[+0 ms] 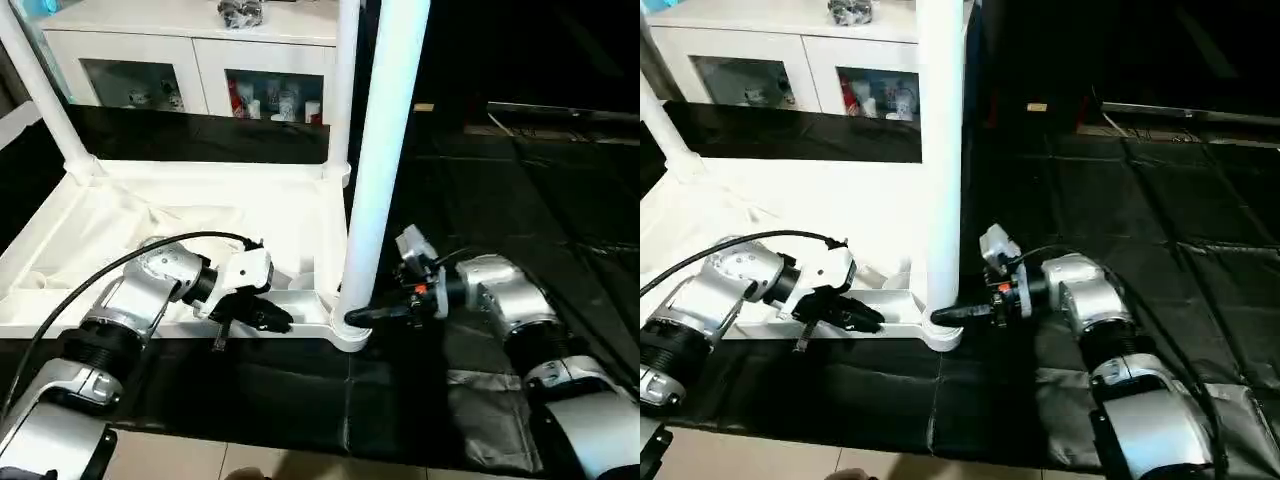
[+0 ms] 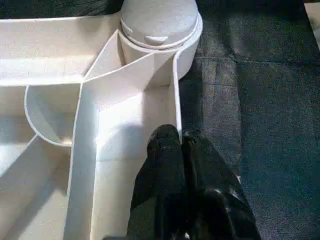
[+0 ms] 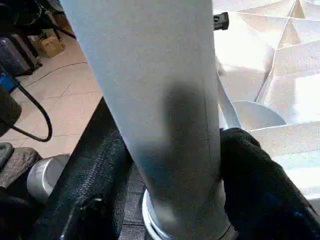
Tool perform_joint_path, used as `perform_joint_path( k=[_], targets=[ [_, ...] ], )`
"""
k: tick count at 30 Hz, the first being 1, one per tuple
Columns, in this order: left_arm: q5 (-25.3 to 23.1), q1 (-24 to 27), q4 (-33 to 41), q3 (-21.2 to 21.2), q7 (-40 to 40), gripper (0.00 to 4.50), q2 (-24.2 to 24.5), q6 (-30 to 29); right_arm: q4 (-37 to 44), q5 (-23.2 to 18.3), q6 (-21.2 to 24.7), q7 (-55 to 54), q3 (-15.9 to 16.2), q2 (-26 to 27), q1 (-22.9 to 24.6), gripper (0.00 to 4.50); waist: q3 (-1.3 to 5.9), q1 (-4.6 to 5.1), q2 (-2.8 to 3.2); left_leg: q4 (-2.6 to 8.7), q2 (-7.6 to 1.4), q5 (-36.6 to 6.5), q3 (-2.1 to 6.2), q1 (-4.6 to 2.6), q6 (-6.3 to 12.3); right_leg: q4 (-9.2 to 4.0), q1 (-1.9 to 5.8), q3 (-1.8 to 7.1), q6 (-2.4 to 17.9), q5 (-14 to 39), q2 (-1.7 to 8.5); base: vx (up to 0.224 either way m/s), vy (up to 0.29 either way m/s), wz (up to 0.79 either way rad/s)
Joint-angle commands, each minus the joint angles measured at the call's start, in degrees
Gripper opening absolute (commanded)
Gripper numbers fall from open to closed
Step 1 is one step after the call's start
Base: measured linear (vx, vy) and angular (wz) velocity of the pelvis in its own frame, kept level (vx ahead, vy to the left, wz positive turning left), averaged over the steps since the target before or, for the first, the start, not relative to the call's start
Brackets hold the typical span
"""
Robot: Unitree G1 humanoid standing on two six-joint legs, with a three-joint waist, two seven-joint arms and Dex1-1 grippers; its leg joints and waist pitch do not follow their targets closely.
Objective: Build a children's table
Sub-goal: Rotate leg to tighten
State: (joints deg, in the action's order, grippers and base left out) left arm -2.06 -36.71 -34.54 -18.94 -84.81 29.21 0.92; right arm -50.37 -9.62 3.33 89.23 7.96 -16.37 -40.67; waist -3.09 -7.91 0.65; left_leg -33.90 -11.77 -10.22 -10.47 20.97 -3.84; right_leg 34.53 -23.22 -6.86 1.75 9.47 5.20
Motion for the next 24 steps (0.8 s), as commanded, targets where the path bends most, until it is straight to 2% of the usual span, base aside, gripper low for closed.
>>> perform_joint_path(
  k=[1, 3, 6, 8, 9, 10, 11, 12, 13, 14, 15, 17, 18, 19, 20, 21, 22, 23, 24],
  targets=[
    [-1.4, 1.0, -0.1, -2.3, -0.8, 0.0, 0.4, -0.7, -0.4, -0.4, -0.4, 1.2, 0.3, 0.2, -1.3, 2.24, 4.21, 0.21, -0.31, 3.87, -2.32, -10.9, 0.52, -0.78, 2.36, -3.59, 3.01, 3.6, 12.0, 15.1, 4.27, 0.0, 0.0, 0.0],
    [-1.5, 0.9, -0.3, -2.2, -0.4, 0.0, 0.3, -0.9, -0.5, -0.4, -0.4, 1.3, 0.3, 0.3, -1.3, 2.16, 4.19, 0.19, -0.27, 3.88, -2.31, -11.0, 0.53, -0.79, 2.35, -3.61, 3.01, 3.59, 12.0, 15.3, 4.26, 0.0, 0.0, 0.0],
    [-1.6, 0.1, -1.8, -1.1, 2.9, 0.0, -0.9, -4.0, 0.6, -1.3, 0.8, 0.2, -0.5, 0.9, -0.4, 2.09, 4.15, 0.3, -0.12, 3.88, -2.29, -11.6, 0.47, -0.89, 2.07, -3.69, 2.98, 3.61, 12.0, 15.7, 4.12, 0.0, 0.0, 0.0],
    [-0.7, -1.0, -2.8, 0.5, 5.8, 0.0, -2.6, -7.2, 2.1, -1.7, 2.6, -3.4, -1.3, 1.9, 0.7, 2.07, 3.95, 0.24, -0.23, 3.93, -2.26, -12.3, 0.39, -1.11, 1.82, -4.02, 2.79, 3.66, 11.7, 17.3, 4.12, 0.0, 0.0, 0.0],
    [-0.5, -1.6, -3.3, 1.1, 7.5, 0.0, -3.5, -8.5, 2.9, -1.3, 2.6, -6.1, -1.6, 2.5, 1.5, 2.07, 3.7, 0.17, -0.37, 3.97, -2.14, -14.0, 0.39, -1.29, 1.29, -4.54, 2.69, 3.64, 10.6, 21.3, 4.26, 0.0, 0.0, 0.0],
    [-0.4, -2.4, -4.1, 1.9, 10.1, 0.0, -4.7, -9.6, 3.6, -0.7, 2.7, -10.8, -2.0, 3.7, 2.3, 2.05, 3.61, 0.14, -0.36, 3.98, -2.07, -14.5, 0.47, -1.32, 1.06, -4.7, 2.67, 3.58, 10.0, 23.1, 4.31, 0.0, 0.0, 0.0],
    [-0.4, -3.2, -4.8, 2.6, 12.6, 0.0, -5.9, -10.6, 4.3, 0.0, 2.4, -15.6, -2.4, 5.1, 3.2, 2.05, 3.27, 0.27, -0.18, 4.14, -1.98, -15.8, 0.54, -1.48, 0.2, -5.22, 2.38, 3.53, 8.6, 26.3, 4.23, 0.0, 0.0, 0.0],
    [-0.4, -4.0, -5.7, 3.5, 16.0, 0.0, -7.5, -11.7, 4.7, 1.1, 1.9, -21.3, -2.8, 6.7, 4.1, 2.01, 3.11, 0.63, -0.37, 4.17, -1.67, -18.1, 0.87, -1.77, -0.61, -5.77, 2.41, 3.2, 6.7, 31.8, 4.51, 0.0, 0.0, 0.0],
    [-0.3, -5.1, -7.0, 4.5, 20.0, 0.0, -9.6, -13.3, 5.0, 2.2, 2.5, -27.2, -3.0, 8.7, 4.6, 2.0, 2.97, 0.83, -0.2, 4.09, -1.49, -19.1, 0.99, -1.85, -0.99, -6.08, 2.39, 2.92, 5.6, 34.4, 4.5, 0.0, 0.0, 0.0],
    [-0.2, -5.6, -7.5, 4.9, 21.5, 0.0, -10.5, -13.9, 5.1, 2.6, 2.7, -29.6, -3.1, 9.5, 4.7, 2.0, 2.8, 1.05, -0.19, 3.83, -1.18, -20.4, 1.0, -2.53, -1.46, -7.19, 1.85, 2.49, 3.3, 38.9, 4.47, -0.05, -0.008, -0.06],
    [0.0, -6.3, -8.3, 5.5, 24.0, 0.0, -11.9, -14.8, 4.7, 3.0, 3.1, -33.5, -3.6, 10.9, 4.5, 1.98, 2.76, 1.6, -0.23, 3.57, -0.91, -21.5, 1.18, -2.76, -1.62, -7.77, 1.77, 1.87, 2.1, 41.0, 4.46, -0.052, 0.002, -0.04],
    [0.3, -7.4, -9.6, 6.8, 28.1, 0.0, -14.1, -16.0, 3.7, 3.3, 4.8, -39.3, -4.6, 12.9, 3.6, 1.95, 2.75, 2.2, 0.13, 3.51, -0.87, -23.0, 1.41, -2.97, -1.68, -8.34, 1.83, 1.12, 1.3, 41.8, 4.36, -0.026, 0.001, -0.02],
    [0.7, -8.1, -10.3, 7.5, 30.5, 0.0, -15.6, -16.2, 2.9, 4.3, 4.9, -43.5, -4.7, 14.1, 2.8, 1.95, 2.79, 2.85, 0.29, 3.67, -0.95, -24.5, 1.74, -2.64, -1.33, -8.64, 2.42, 0.32, 0.4, 41.0, 4.23, 0.0, 0.0, 0.0],
    [0.9, -8.6, -10.7, 8.0, 32.0, 0.0, -16.6, -16.3, 2.5, 5.0, 4.9, -46.2, -4.7, 14.8, 2.3, 1.95, 2.66, 3.65, 1.02, 3.89, -1.46, -28.2, 2.13, -3.24, -1.35, -9.23, 2.42, -0.84, 0.2, 39.7, 4.0, 0.0, 0.0, 0.0],
    [1.2, -9.9, -11.9, 9.2, 35.7, 0.0, -18.9, -16.8, 1.2, 5.5, 6.4, -52.5, -5.5, 17.0, 0.3, 1.95, 2.71, 4.71, 1.34, 4.56, -2.11, -31.6, 2.81, -2.53, -1.47, -8.75, 3.59, -1.71, 0.0, 36.0, 3.78, -0.042, 0.057, -0.11],
    [1.2, -10.1, -12.1, 9.4, 36.3, 0.0, -19.2, -16.8, 0.8, 5.4, 6.6, -53.5, -5.7, 17.4, -0.2, 1.95, 2.77, 4.7, 2.06, 5.16, -2.74, -34.0, 3.22, -2.43, -1.67, -8.17, 4.15, -1.78, 0.3, 33.9, 3.73, -0.041, 0.066, -0.11],
    [1.1, -10.6, -12.5, 9.7, 37.6, 0.0, -19.8, -16.9, 0.3, 5.6, 6.6, -55.5, -6.0, 18.2, -1.0, 1.95, 2.46, 4.97, 2.65, 7.79, -4.58, -41.5, 3.99, -1.21, -2.01, -4.42, 5.57, -1.11, 1.9, 26.5, 2.9, -0.041, 0.066, -0.11],
    [1.0, -10.7, -12.6, 9.7, 37.8, 0.0, -20.0, -16.9, 0.3, 5.7, 6.6, -56.0, -6.0, 18.4, -1.1, 1.95, 2.53, 4.53, 3.04, 9.39, -5.65, -44.7, 4.25, -0.44, -2.38, -0.59, 6.46, 0.06, 3.2, 20.3, 2.55, -0.081, 0.038, -0.03],
    [0.8, -10.9, -12.6, 9.6, 38.0, 0.0, -20.0, -16.8, 0.5, 6.7, 5.2, -55.5, -5.1, 18.7, -1.4, 1.95, 1.82, 3.6, 1.5, 10.82, -4.3, -47.6, 2.07, -1.45, -3.35, 1.16, 4.28, 2.54, 4.9, 18.7, 1.79, 0.0, 0.0, 0.0]
  ],
)
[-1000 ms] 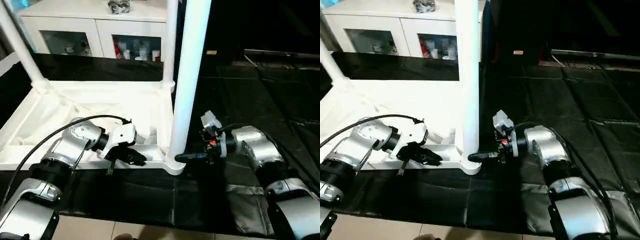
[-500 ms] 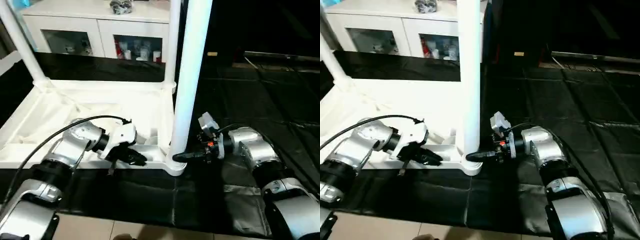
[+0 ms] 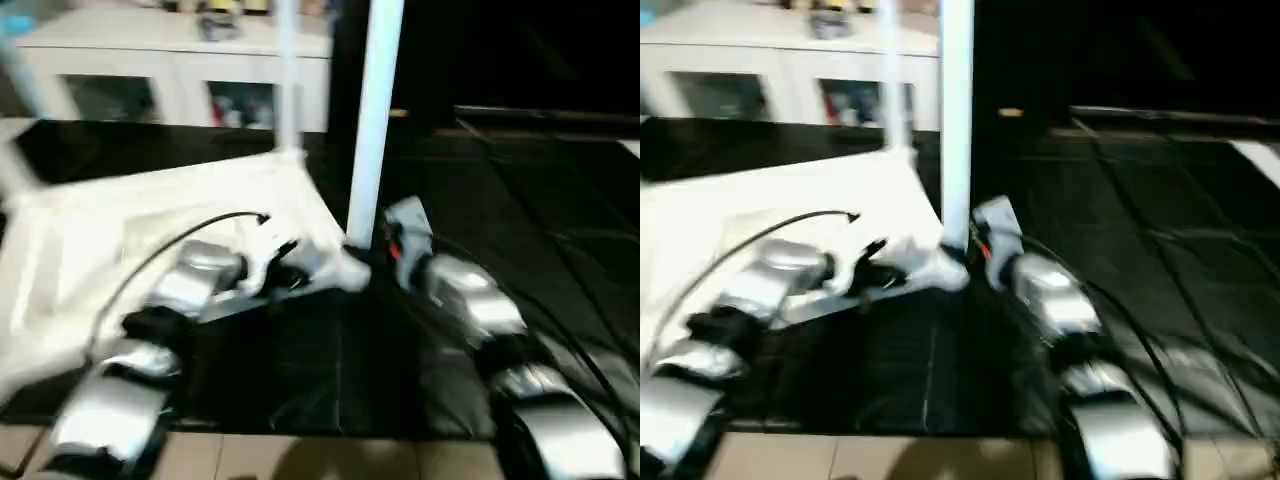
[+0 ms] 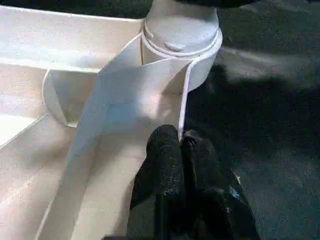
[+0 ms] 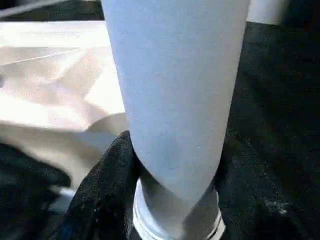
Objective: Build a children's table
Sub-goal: Rotate leg to tighten
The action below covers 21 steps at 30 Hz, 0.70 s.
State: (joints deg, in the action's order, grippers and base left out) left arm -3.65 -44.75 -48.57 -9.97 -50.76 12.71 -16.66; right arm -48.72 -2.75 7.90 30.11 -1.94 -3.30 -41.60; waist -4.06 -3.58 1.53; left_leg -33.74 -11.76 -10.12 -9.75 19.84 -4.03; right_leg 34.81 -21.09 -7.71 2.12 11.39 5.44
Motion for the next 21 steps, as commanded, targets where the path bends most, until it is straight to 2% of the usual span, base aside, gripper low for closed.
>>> perform_joint_path(
  k=[1, 2, 3, 4, 5, 6, 7, 8, 9, 10, 11, 14, 15, 17, 18, 21],
  targets=[
    [2.3, -2.8, 1.6, 0.5, 3.7, 0.0, -3.5, 0.9, -1.0, -0.2, 0.2, 4.0, 4.9, 5.8, -0.4, 2.28, 2.91, -0.3, -1.21, 6.96, -1.82, -43.6, 0.85, -2.76, -3.3, -4.23, -0.48, 4.12, 3.6, 28.4, 2.62, 0.0, 0.0, 0.0],
    [2.1, -2.8, 1.5, 0.5, 3.7, 0.0, -3.5, 0.8, -0.7, -0.2, 0.2, 3.8, 4.8, 6.0, -0.2, 2.28, 2.56, -0.78, -3.67, -2.91, 2.74, -24.6, -0.55, -6.65, -0.82, -11.78, -5.3, 2.94, -1.2, 53.8, 5.72, 0.012, -0.086, 0.17],
    [1.7, -2.5, 1.9, 0.2, 3.1, 0.0, -3.0, 1.1, -0.2, -1.2, 0.0, 4.7, 4.3, 6.5, -0.1, 2.63, 3.14, -2.01, -3.02, -1.06, 1.56, -11.7, 0.82, -1.57, 2.36, -9.93, 0.07, 5.84, -1.6, 53.5, 8.43, 0.067, -0.075, -0.11],
    [1.6, -2.4, 2.1, 0.1, 2.9, 0.0, -2.9, 1.2, 0.0, -1.5, -0.1, 5.1, 4.2, 6.6, 0.0, 2.63, 3.85, -2.85, -2.54, 1.54, 0.86, -7.1, 1.27, 1.06, 2.72, -7.81, 2.39, 5.71, -1.4, 47.0, 7.39, 0.067, -0.075, -0.11],
    [1.3, -2.2, 2.3, 0.0, 2.5, 0.0, -2.5, 1.5, 0.5, -1.8, -0.4, 5.8, 4.1, 6.8, 0.2, 2.66, 3.95, -3.07, -1.21, 3.84, -0.42, -7.4, 1.62, 1.1, 1.77, -7.41, 1.53, 4.35, -0.3, 38.4, 5.28, 0.093, -0.022, -0.28],
    [1.1, -1.9, 2.6, -0.2, 2.0, 0.0, -2.2, 1.7, 1.1, -2.0, -0.6, 6.6, 4.2, 6.9, 0.5, 2.71, 4.3, -2.45, -0.6, 4.51, -1.3, -10.9, 1.95, 0.71, 0.94, -6.25, 1.23, 3.9, 2.8, 28.3, 4.16, 0.0, 0.0, 0.0],
    [1.0, -1.6, 2.9, -0.3, 1.4, 0.0, -1.8, 1.4, 1.7, -2.2, -0.7, 7.3, 4.3, 6.9, 0.9, 2.82, 4.42, -2.29, -0.4, 4.68, -1.57, -13.0, 1.99, 0.38, 0.52, -5.81, 1.09, 3.85, 4.2, 24.7, 3.86, 0.0, 0.0, 0.0],
    [0.8, -1.4, 3.3, -0.5, 0.6, 0.0, -1.4, 1.7, 2.2, -2.3, -0.6, 7.6, 4.4, 6.8, 1.1, 2.96, 4.4, -2.02, -0.82, 4.69, -1.5, -15.0, 1.75, 0.17, 0.24, -5.42, 1.04, 4.11, 6.6, 20.0, 3.75, 0.0, 0.0, 0.0],
    [0.7, -1.1, 3.7, -0.5, 0.0, 0.0, -1.0, 1.4, 2.6, -2.5, -0.5, 8.3, 4.4, 6.4, 1.4, 3.14, 4.29, -1.96, -0.93, 4.74, -1.41, -15.8, 1.7, 0.22, 0.36, -5.3, 1.09, 4.16, 7.4, 19.4, 3.76, 0.0, 0.0, 0.0],
    [0.6, -1.0, 3.7, -0.5, -0.3, 0.0, -0.7, 1.3, 2.7, -2.5, -0.6, 8.6, 4.5, 6.1, 1.6, 3.14, 4.08, -1.73, -1.15, 4.66, -1.14, -17.5, 1.46, 0.23, 0.8, -5.42, 1.05, 4.09, 7.8, 21.2, 3.68, 0.0, 0.0, 0.0],
    [0.5, -0.9, 3.6, -0.6, -0.9, 0.0, -0.1, 1.7, 2.9, -2.5, -1.0, 9.3, 4.6, 5.4, 1.9, 3.27, 4.21, -1.69, -1.06, 4.54, -1.06, -17.8, 1.35, 0.12, 1.01, -5.64, 1.06, 4.21, 7.7, 22.4, 3.99, 0.0, 0.0, 0.0],
    [0.4, -0.4, 3.6, -0.9, -3.3, 0.0, 1.9, 2.8, 4.4, -2.9, -1.3, 14.0, 5.0, 2.5, 3.4, 3.59, 4.3, -1.59, -1.17, 4.54, -1.12, -15.2, 1.3, 0.77, 1.64, -5.37, 1.49, 4.35, 7.8, 20.5, 4.08, 0.0, 0.0, 0.0],
    [0.4, -0.3, 3.6, -1.1, -4.3, 0.0, 2.6, 3.0, 4.9, -3.2, -1.2, 15.7, 5.0, 1.5, 3.8, 3.64, 4.43, -1.85, -1.13, 4.28, -1.15, -13.7, 1.03, 0.51, 2.32, -5.28, 1.29, 4.54, 8.4, 18.2, 4.08, 0.0, 0.0, 0.0],
    [0.4, 0.1, 3.8, -1.2, -5.7, 0.0, 3.9, 3.3, 5.8, -3.4, -0.9, 18.9, 5.3, -0.6, 4.7, 3.75, 4.7, -2.12, -1.25, 4.04, -1.16, -10.9, 0.75, 0.51, 3.12, -4.71, 1.55, 4.63, 9.9, 13.7, 3.95, 0.027, -0.01, 0.03],
    [0.4, 0.4, 4.1, -1.4, -7.0, 0.0, 4.6, 3.7, 6.2, -3.2, -1.4, 20.7, 5.7, -1.9, 5.1, 3.89, 4.74, -2.18, -1.33, 3.95, -1.11, -9.2, 0.65, 0.72, 3.77, -4.37, 1.65, 4.59, 10.8, 11.0, 3.84, 0.0, 0.0, 0.0],
    [0.3, 1.5, 5.4, -2.3, -10.9, 0.0, 6.9, 4.6, 7.5, -3.9, -1.8, 26.1, 6.2, -5.3, 6.1, 4.1, 4.91, -2.29, -1.32, 3.75, -1.12, -6.8, 0.59, 1.09, 4.56, -3.95, 2.03, 4.42, 11.4, 8.4, 3.79, 0.0, 0.0, 0.0]
  ],
)
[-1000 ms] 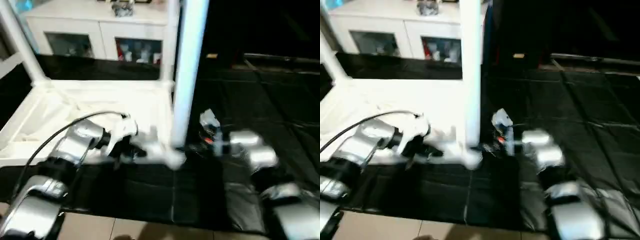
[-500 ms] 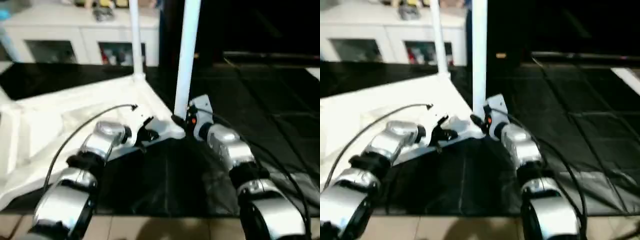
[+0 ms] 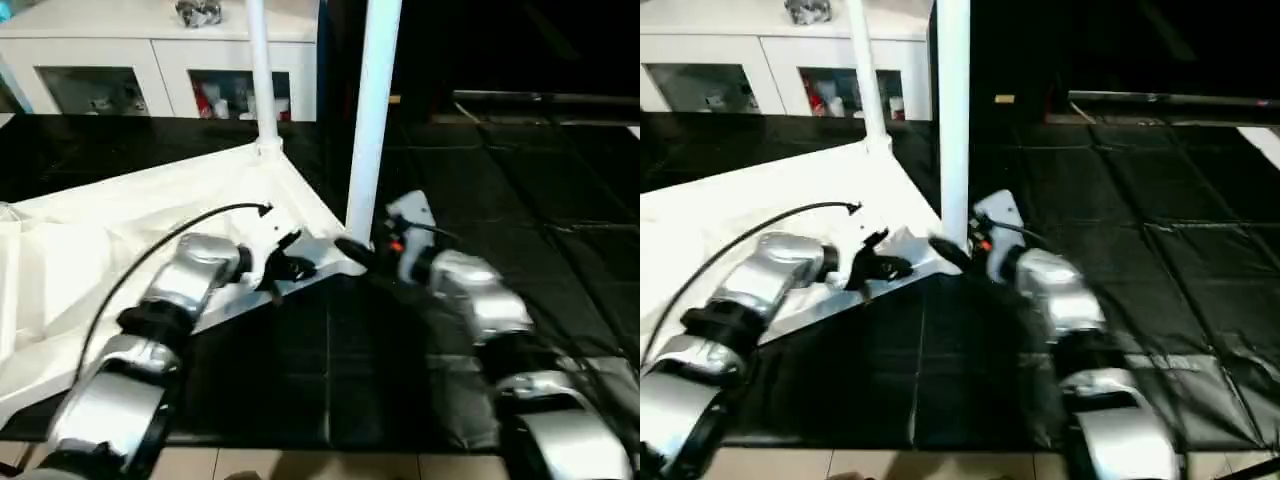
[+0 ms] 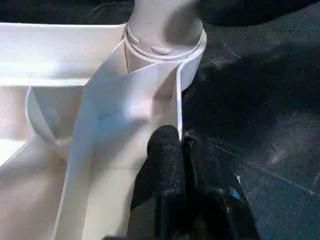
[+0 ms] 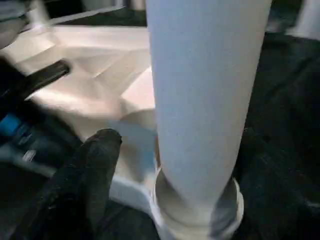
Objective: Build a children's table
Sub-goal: Rotate leg to tighten
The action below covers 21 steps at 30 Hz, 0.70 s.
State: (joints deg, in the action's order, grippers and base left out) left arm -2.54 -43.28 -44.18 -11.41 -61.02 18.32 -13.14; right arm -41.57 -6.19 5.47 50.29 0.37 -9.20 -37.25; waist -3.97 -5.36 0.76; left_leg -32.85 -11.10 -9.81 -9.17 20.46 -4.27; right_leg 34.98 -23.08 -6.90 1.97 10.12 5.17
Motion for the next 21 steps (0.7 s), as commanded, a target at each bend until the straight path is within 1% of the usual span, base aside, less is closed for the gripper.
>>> perform_joint_path(
  k=[1, 2, 3, 4, 5, 6, 8, 9, 10, 11, 12, 14, 15, 16, 17, 20, 21],
  targets=[
    [-1.2, 0.8, 1.7, -1.7, -3.8, 0.0, 3.1, 3.0, 0.9, -1.4, 0.8, 9.8, 3.6, -1.7, 1.9, 4.21, 4.86, -0.65, -0.43, 2.78, -1.87, -6.7, -0.01, 0.48, 5.19, -4.0, 4.02, 3.56, 11.8, 8.7, 3.99, 0.0, 0.0, 0.0],
    [-1.2, 0.8, 1.7, -1.7, -3.8, 0.0, 3.1, 3.0, 0.9, -1.4, 0.8, 9.8, 3.6, -1.7, 1.9, 4.34, 4.82, -0.65, -0.47, 2.71, -1.92, -6.6, -0.09, 0.61, 5.65, -3.91, 4.01, 3.55, 12.0, 8.1, 3.88, 0.0, 0.0, 0.0],
    [-1.4, 1.1, 2.0, -2.1, -5.2, 0.0, 3.8, 4.3, 1.0, -1.7, 0.7, 11.4, 3.4, -2.6, 1.9, 4.43, 4.79, -0.65, -0.41, 2.72, -1.97, -6.8, -0.07, 0.52, 5.62, -3.93, 3.93, 3.48, 12.1, 8.2, 3.85, 0.0, 0.0, 0.0],
    [-1.3, 1.4, 2.2, -2.4, -6.4, 0.0, 4.2, 5.0, 1.0, -1.8, 0.6, 12.3, 3.3, -3.2, 1.8, 4.43, 4.78, -0.66, -0.49, 2.74, -1.99, -7.5, -0.03, 0.57, 5.44, -4.04, 4.04, 3.41, 12.0, 9.3, 3.95, 0.0, 0.0, 0.0],
    [-1.2, 1.7, 2.4, -2.8, -8.1, 0.0, 4.8, 6.3, 1.0, -2.0, 0.6, 13.7, 3.1, -3.8, 1.7, 4.48, 4.71, -0.56, -0.31, 2.82, -2.01, -8.2, -0.01, 0.55, 5.07, -4.2, 3.91, 3.39, 11.8, 10.7, 3.95, 0.0, 0.0, 0.0],
    [-1.1, 2.3, 2.8, -3.6, -11.1, 0.0, 5.8, 8.3, 0.9, -2.2, 0.5, 16.3, 3.0, -5.1, 1.5, 4.48, 4.66, -0.57, -0.24, 2.86, -2.09, -9.0, 0.0, 0.34, 4.68, -4.36, 3.76, 3.39, 11.6, 12.2, 3.96, 0.0, 0.0, 0.0],
    [-0.9, 2.5, 3.0, -4.0, -12.2, 0.0, 6.3, 8.7, 1.1, -2.2, 0.4, 17.6, 3.2, -5.8, 1.5, 4.48, 4.62, -0.8, -0.02, 2.9, -2.3, -9.6, -0.07, 0.15, 4.25, -4.37, 3.61, 3.52, 11.8, 12.7, 3.97, 0.0, 0.0, 0.0],
    [-1.0, 2.7, 3.2, -4.6, -13.4, 0.0, 6.9, 9.1, 1.0, -2.2, 0.2, 19.1, 3.5, -6.5, 1.3, 4.48, 4.61, -1.04, -0.01, 2.94, -2.41, -10.1, -0.08, -0.02, 3.98, -4.29, 3.51, 3.57, 12.2, 12.3, 3.98, 0.0, 0.0, 0.0],
    [-1.2, 2.8, 3.5, -5.2, -14.6, 0.0, 7.4, 9.4, 0.7, -2.0, 0.0, 20.5, 3.8, -7.4, 1.1, 4.48, 4.64, -1.11, -0.18, 2.95, -2.43, -10.3, -0.15, -0.17, 3.98, -4.29, 3.45, 3.6, 12.4, 12.0, 3.95, 0.0, 0.0, 0.0],
    [-1.2, 2.8, 3.5, -5.2, -14.6, 0.0, 7.4, 9.4, 0.7, -2.0, 0.0, 20.5, 3.8, -7.4, 1.1, 4.48, 4.64, -1.21, -0.13, 2.97, -2.49, -10.4, -0.15, -0.19, 3.91, -4.12, 3.44, 3.6, 12.6, 11.8, 3.93, 0.0, 0.0, 0.0],
    [-1.4, 3.2, 4.1, -6.0, -16.2, 0.0, 8.2, 10.2, 0.5, -2.2, 0.8, 23.3, 4.6, -8.7, 0.9, 4.48, 4.63, -1.48, -0.08, 2.92, -2.53, -11.1, -0.4, -0.48, 3.61, -4.15, 3.19, 3.63, 12.9, 12.0, 3.93, 0.0, 0.0, 0.0],
    [-1.2, 3.4, 4.6, -6.5, -17.8, 0.0, 8.8, 10.6, 0.4, -2.7, 1.3, 25.9, 5.1, -9.6, 0.7, 4.48, 4.65, -1.6, -0.31, 2.88, -2.54, -10.7, -0.48, -0.16, 3.69, -4.01, 3.52, 3.59, 12.7, 12.2, 4.02, 0.0, 0.0, 0.0],
    [-0.9, 3.6, 5.0, -6.9, -19.2, 0.0, 9.2, 10.9, 0.2, -3.1, 1.5, 27.6, 5.3, -10.0, 0.5, 4.48, 4.63, -1.65, -0.34, 2.91, -2.62, -10.5, -0.46, -0.11, 3.66, -4.04, 3.53, 3.64, 12.5, 12.4, 4.11, 0.0, 0.0, 0.0],
    [-0.8, 3.8, 5.4, -7.3, -21.0, 0.0, 9.6, 11.4, -0.3, -3.1, 0.8, 29.2, 5.5, -10.2, 0.3, 4.48, 4.67, -1.74, -0.35, 2.83, -2.56, -9.9, -0.49, -0.08, 3.74, -4.02, 3.53, 3.65, 12.3, 12.3, 4.09, 0.0, 0.0, 0.0],
    [-0.7, 4.0, 5.7, -7.6, -21.8, 0.0, 9.8, 11.7, -0.6, -3.0, 0.2, 29.8, 5.6, -10.3, 0.1, 4.48, 4.68, -1.75, -0.49, 2.81, -2.54, -9.8, -0.48, -0.01, 3.78, -3.96, 3.57, 3.63, 12.3, 12.2, 4.1, 0.0, 0.0, 0.0],
    [-0.8, 4.5, 6.3, -8.2, -23.3, 0.0, 10.1, 12.6, -1.3, -2.5, -2.2, 30.9, 6.0, -9.9, 0.0, 4.48, 4.68, -1.8, -0.4, 2.77, -2.5, -9.6, -0.52, 0.0, 3.55, -4.05, 3.47, 3.61, 12.0, 13.3, 4.17, 0.0, 0.0, 0.0],
    [-0.6, 4.7, 6.6, -8.3, -24.0, 0.0, 10.2, 12.9, -1.5, -2.7, -2.0, 31.3, 6.1, -9.6, -0.2, 4.48, 4.69, -1.86, -0.31, 2.77, -2.54, -9.7, -0.52, -0.1, 3.46, -4.06, 3.4, 3.61, 12.1, 13.4, 4.17, 0.0, 0.0, 0.0]
  ],
)
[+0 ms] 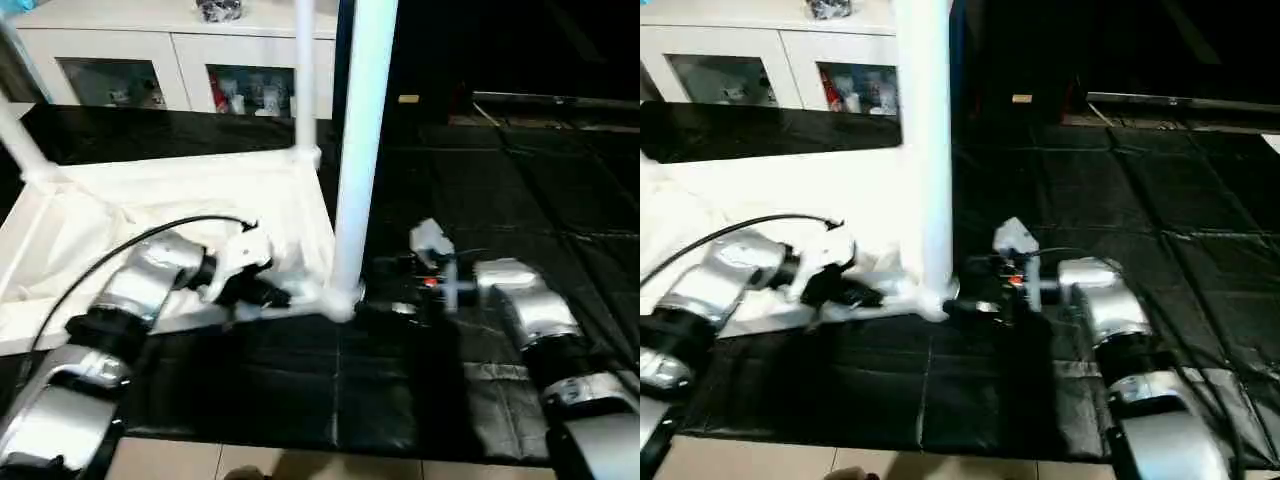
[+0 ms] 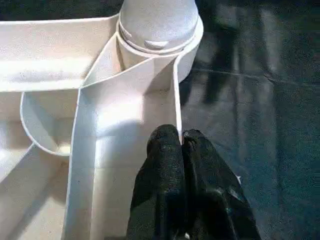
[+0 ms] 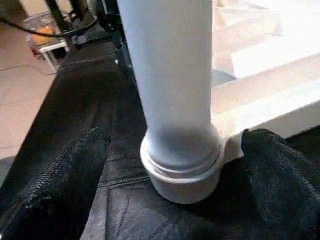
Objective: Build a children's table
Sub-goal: Rotate leg to tighten
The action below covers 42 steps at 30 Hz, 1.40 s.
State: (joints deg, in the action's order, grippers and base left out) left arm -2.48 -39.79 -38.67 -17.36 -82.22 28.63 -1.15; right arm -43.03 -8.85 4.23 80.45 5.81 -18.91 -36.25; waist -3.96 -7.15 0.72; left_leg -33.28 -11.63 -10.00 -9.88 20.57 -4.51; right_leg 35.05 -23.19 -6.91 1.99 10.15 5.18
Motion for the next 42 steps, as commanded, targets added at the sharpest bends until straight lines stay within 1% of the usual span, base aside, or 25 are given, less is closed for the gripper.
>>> perform_joint_path(
  k=[1, 4, 6, 7, 9, 11, 13, 15, 19, 20, 21, 24, 25, 26, 28, 31, 32, 34, 36, 37, 38, 39, 40, 41, 42],
  targets=[
    [-0.5, 1.4, 1.4, -2.5, -3.3, 0.0, -0.1, 1.0, -0.3, -0.4, -0.5, 1.8, 0.6, 0.4, -1.4, 4.48, 4.67, -0.08, -0.28, 3.24, -2.05, -9.4, 0.22, -0.13, 3.67, -4.1, 3.56, 3.6, 12.1, 13.3, 4.13, 0.0, 0.0, 0.0],
    [-0.5, 1.9, 2.1, -3.3, -4.1, 0.0, 0.0, 1.5, -0.8, -1.7, 0.8, 3.8, 0.8, 1.1, -2.0, 4.48, 4.74, -0.19, -0.18, 3.22, -2.18, -9.8, 0.21, -0.33, 3.79, -3.98, 3.39, 3.64, 12.6, 12.5, 4.01, 0.0, 0.0, 0.0],
    [-0.6, 2.2, 2.4, -3.7, -4.2, 0.0, 0.0, 2.1, -1.7, -2.2, 1.3, 4.8, 0.9, 1.7, -2.6, 4.22, 4.73, -0.3, -0.27, 3.24, -2.21, -10.0, 0.21, -0.34, 3.58, -3.92, 3.39, 3.65, 12.7, 12.6, 4.01, 0.0, 0.0, 0.0],
    [-0.6, 2.3, 2.5, -3.8, -4.3, 0.0, 0.0, 2.2, -2.4, -2.1, 1.2, 5.0, 1.0, 1.9, -2.9, 4.22, 4.74, -0.35, -0.32, 3.21, -2.19, -10.3, 0.2, -0.36, 3.57, -3.91, 3.39, 3.64, 12.7, 12.9, 4.04, 0.0, 0.0, 0.0],
    [-0.6, 2.4, 2.7, -4.0, -4.4, 0.0, -0.1, 2.2, -3.7, -1.8, 0.7, 5.2, 1.1, 2.4, -3.5, 4.02, 4.64, -0.53, -0.18, 3.26, -2.23, -10.8, 0.21, -0.39, 3.25, -4.09, 3.31, 3.66, 12.3, 14.3, 4.14, 0.0, 0.0, 0.0],
    [-0.6, 2.5, 3.0, -4.0, -4.4, 0.0, -0.1, 2.2, -4.4, -1.6, 0.6, 5.3, 1.2, 2.6, -3.9, 3.76, 4.67, -0.74, -0.36, 3.28, -2.28, -10.6, 0.18, -0.49, 3.05, -4.08, 3.24, 3.7, 12.1, 14.6, 4.17, 0.0, 0.0, 0.0],
    [-0.7, 2.6, 3.4, -4.1, -4.5, 0.0, -0.2, 2.1, -5.3, -1.5, 0.4, 5.6, 1.2, 2.9, -4.5, 3.74, 4.7, -0.79, -0.32, 3.29, -2.29, -10.4, 0.17, -0.44, 2.79, -3.99, 3.29, 3.7, 12.2, 14.3, 4.16, 0.0, 0.0, 0.0],
    [-0.7, 2.9, 4.1, -4.1, -4.6, 0.0, -0.1, 2.0, -6.0, -1.4, 0.5, 6.1, 1.3, 3.0, -4.9, 3.67, 4.73, -0.75, -0.64, 3.25, -2.26, -10.0, 0.15, -0.35, 2.95, -3.85, 3.35, 3.71, 12.0, 13.8, 4.12, 0.0, 0.0, 0.0],
    [-1.0, 3.0, 4.5, -4.5, -4.4, 0.0, 0.2, 2.4, -7.2, -1.4, 0.6, 7.0, 1.6, 2.9, -5.8, 3.28, 4.76, -0.73, -0.9, 3.13, -2.21, -8.9, 0.08, -0.25, 3.42, -3.75, 3.34, 3.74, 11.7, 13.8, 4.15, 0.0, 0.0, 0.0],
    [-1.1, 3.0, 4.4, -4.6, -4.4, 0.0, 0.2, 2.5, -7.4, -1.4, 0.5, 7.0, 1.6, 2.9, -5.8, 3.2, 4.76, -0.78, -0.77, 3.14, -2.23, -8.9, 0.1, -0.28, 3.44, -3.79, 3.29, 3.73, 11.6, 14.0, 4.16, 0.0, 0.0, 0.0],
    [-1.1, 3.0, 4.4, -4.6, -4.4, 0.0, 0.2, 2.5, -7.5, -1.4, 0.5, 7.1, 1.6, 2.9, -5.8, 2.96, 4.82, -0.77, -0.75, 3.15, -2.24, -8.7, 0.11, -0.29, 3.35, -3.74, 3.31, 3.72, 11.6, 13.7, 4.15, 0.0, 0.0, 0.0],
    [-2.3, 2.6, 3.3, -5.1, -2.9, 0.0, 0.3, 2.7, -8.3, -1.3, 0.1, 7.1, 1.7, 3.2, -6.0, 2.88, 4.86, -0.68, -0.76, 3.19, -2.27, -9.3, 0.14, -0.28, 3.13, -3.69, 3.34, 3.69, 11.9, 12.9, 4.1, 0.0, 0.0, 0.0],
    [-2.6, 2.5, 2.8, -5.1, -2.4, 0.0, 0.2, 2.7, -8.2, -1.5, 0.2, 7.0, 1.7, 3.2, -6.0, 2.88, 4.85, -0.68, -0.8, 3.19, -2.24, -9.5, 0.13, -0.3, 3.06, -3.74, 3.33, 3.68, 11.8, 13.1, 4.08, 0.0, 0.0, 0.0],
    [-3.0, 2.3, 2.2, -5.1, -1.6, 0.0, 0.1, 2.6, -8.1, -1.7, 0.7, 6.9, 1.5, 3.4, -5.8, 2.69, 4.83, -0.67, -0.75, 3.21, -2.24, -9.8, 0.14, -0.32, 2.97, -3.76, 3.32, 3.67, 11.8, 13.5, 4.09, 0.0, 0.0, 0.0],
    [-3.2, 2.0, 1.6, -4.8, -0.7, 0.0, -0.3, 1.7, -7.8, -2.0, 1.0, 6.6, 1.3, 3.5, -5.5, 2.57, 4.64, -0.7, -0.8, 3.27, -2.23, -11.5, 0.06, -0.62, 2.49, -4.22, 3.13, 3.72, 11.2, 16.3, 4.14, 0.0, 0.0, 0.0],
    [-2.7, 1.7, 1.1, -4.3, 0.0, 0.0, -1.1, 0.1, -6.5, -2.3, 2.3, 5.3, 1.1, 3.9, -4.4, 2.33, 4.49, -0.73, -0.85, 3.4, -2.29, -12.8, 0.11, -0.89, 1.81, -4.63, 3.02, 3.72, 10.3, 19.8, 4.22, 0.0, 0.0, 0.0],
    [-1.9, 1.5, 1.0, -3.7, 0.5, 0.0, -2.2, -2.6, -5.3, -1.7, 3.2, 0.3, 0.6, 5.0, -3.3, 2.25, 4.37, -0.66, -0.78, 3.57, -2.36, -12.8, 0.11, -0.89, 1.53, -4.69, 3.01, 3.8, 10.0, 20.2, 4.18, 0.0, 0.0, 0.0],
    [-1.5, 0.6, 0.1, -2.5, 4.6, 0.0, -4.9, -6.2, -3.7, -0.9, 4.2, -9.0, -0.5, 7.4, -1.9, 2.21, 4.11, -0.37, -0.97, 3.74, -2.22, -14.2, 0.27, -0.73, 0.73, -4.89, 3.16, 3.67, 8.8, 22.8, 4.15, 0.0, 0.0, 0.0],
    [-1.3, -0.5, -1.6, -1.3, 8.5, 0.0, -7.1, -8.3, -2.8, 0.0, 4.6, -15.4, -1.1, 9.3, -1.0, 2.11, 3.93, -0.03, -0.89, 3.67, -1.8, -18.1, 0.54, -1.74, -0.54, -6.08, 2.69, 3.27, 6.4, 31.0, 4.49, 0.0, 0.0, 0.0],
    [-1.3, -0.5, -1.6, -1.3, 8.5, 0.0, -7.1, -8.3, -2.8, 0.0, 4.6, -15.4, -1.1, 9.3, -1.0, 2.08, 3.93, -0.03, -0.89, 3.67, -1.8, -18.1, 0.54, -1.74, -0.54, -6.08, 2.69, 3.27, 6.4, 31.0, 4.49, 0.0, 0.0, 0.0],
    [-1.4, -1.1, -2.7, -0.7, 11.1, 0.0, -8.2, -8.7, -2.7, 0.7, 4.6, -18.6, -1.2, 10.3, -0.9, 2.06, 3.75, 0.41, -0.88, 3.6, -1.51, -19.0, 0.65, -1.67, -0.72, -6.91, 2.64, 2.91, 4.3, 34.9, 4.46, 0.0, 0.0, 0.0],
    [-1.0, -2.6, -5.1, 0.9, 16.0, 0.0, -10.5, -10.2, -3.1, 2.2, 5.1, -25.0, -1.3, 12.0, -1.1, 2.04, 3.77, 0.64, -0.93, 3.58, -1.48, -19.2, 0.72, -1.75, -1.01, -7.02, 2.61, 2.77, 3.8, 35.3, 4.47, 0.0, 0.0, 0.0],
    [-0.9, -3.4, -6.4, 1.8, 19.3, 0.0, -12.0, -10.7, -3.7, 2.8, 5.4, -28.9, -1.6, 13.3, -1.5, 2.04, 3.6, 1.11, -0.69, 3.44, -1.27, -20.6, 0.84, -2.12, -1.19, -7.65, 2.31, 2.32, 3.1, 36.9, 4.4, 0.0, 0.0, 0.0],
    [-0.9, -3.4, -6.4, 1.8, 19.3, 0.0, -12.0, -10.7, -3.7, 2.8, 5.4, -28.9, -1.6, 13.3, -1.5, 2.02, 3.3, 1.72, -0.73, 3.2, -1.07, -23.3, 0.99, -2.62, -1.35, -8.38, 2.02, 1.5, 1.8, 39.8, 4.26, 0.0, 0.0, 0.0],
    [-0.6, -4.6, -8.1, 2.9, 23.3, 0.0, -13.7, -11.2, -4.5, 3.3, 5.8, -33.3, -2.2, 14.7, -2.1, 2.0, 3.18, 2.22, -0.43, 2.93, -0.91, -26.0, 1.22, -3.15, -1.32, -9.28, 2.01, 0.39, 0.2, 41.8, 4.19, 0.0, 0.0, 0.0]
  ],
)
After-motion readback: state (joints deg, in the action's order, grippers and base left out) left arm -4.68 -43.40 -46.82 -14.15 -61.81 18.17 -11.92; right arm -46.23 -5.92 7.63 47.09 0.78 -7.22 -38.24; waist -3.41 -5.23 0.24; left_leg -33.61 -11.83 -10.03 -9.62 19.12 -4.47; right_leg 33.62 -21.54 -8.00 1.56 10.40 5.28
